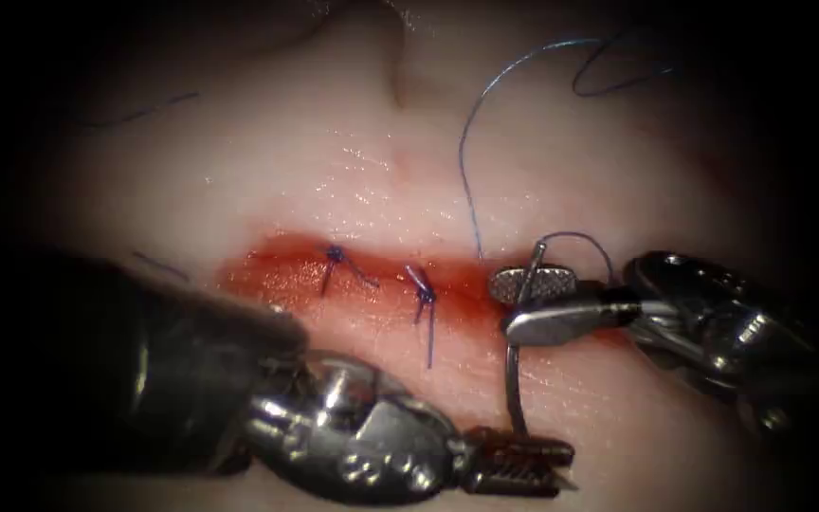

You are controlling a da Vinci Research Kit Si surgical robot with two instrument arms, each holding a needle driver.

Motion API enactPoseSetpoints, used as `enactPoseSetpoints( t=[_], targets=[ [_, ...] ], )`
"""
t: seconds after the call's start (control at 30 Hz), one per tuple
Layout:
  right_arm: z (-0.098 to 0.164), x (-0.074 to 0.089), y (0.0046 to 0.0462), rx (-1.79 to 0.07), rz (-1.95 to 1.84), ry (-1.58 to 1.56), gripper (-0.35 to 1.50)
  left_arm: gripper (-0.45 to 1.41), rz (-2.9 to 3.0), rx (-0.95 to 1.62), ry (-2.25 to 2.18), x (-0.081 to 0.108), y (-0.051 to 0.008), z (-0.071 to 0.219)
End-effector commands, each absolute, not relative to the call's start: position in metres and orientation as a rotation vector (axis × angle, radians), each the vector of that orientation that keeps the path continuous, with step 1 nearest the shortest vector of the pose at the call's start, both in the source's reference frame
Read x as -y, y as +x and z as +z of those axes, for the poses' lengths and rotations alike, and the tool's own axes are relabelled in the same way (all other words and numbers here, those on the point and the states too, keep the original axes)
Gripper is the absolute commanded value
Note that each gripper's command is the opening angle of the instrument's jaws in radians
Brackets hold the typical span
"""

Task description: Wound Closure

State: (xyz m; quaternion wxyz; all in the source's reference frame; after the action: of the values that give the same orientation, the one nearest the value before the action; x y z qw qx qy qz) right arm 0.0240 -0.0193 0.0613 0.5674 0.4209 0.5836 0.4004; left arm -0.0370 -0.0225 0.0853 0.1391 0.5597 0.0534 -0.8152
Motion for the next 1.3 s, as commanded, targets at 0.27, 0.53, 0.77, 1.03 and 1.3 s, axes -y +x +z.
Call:
enactPoseSetpoints(
  t=[0.27,0.53,0.77,1.03,1.3],
  targets=[
    [0.0615,0.0201,0.0243,-1.400,0.926,1.013,-0.35,-0.45,-2.354,-0.159,1.610,0.0231,-0.0373,0.0857],
    [0.0622,0.0184,0.0230,-1.448,0.891,0.837,-0.35,0.93,-2.534,-0.353,1.677,0.0218,-0.0373,0.0853],
    [0.0621,0.0160,0.0205,-1.501,0.765,0.509,-0.35,0.91,-2.686,-0.568,1.732,0.0213,-0.0358,0.0853],
    [0.0615,0.0149,0.0204,-1.527,0.650,0.264,-0.35,0.22,-3.049,-0.765,1.620,0.0184,-0.0336,0.0874],
    [0.0618,0.0144,0.0211,-1.533,0.631,0.166,-0.35,0.04,-3.188,-0.834,1.544,0.0170,-0.0327,0.0890]
  ],
)
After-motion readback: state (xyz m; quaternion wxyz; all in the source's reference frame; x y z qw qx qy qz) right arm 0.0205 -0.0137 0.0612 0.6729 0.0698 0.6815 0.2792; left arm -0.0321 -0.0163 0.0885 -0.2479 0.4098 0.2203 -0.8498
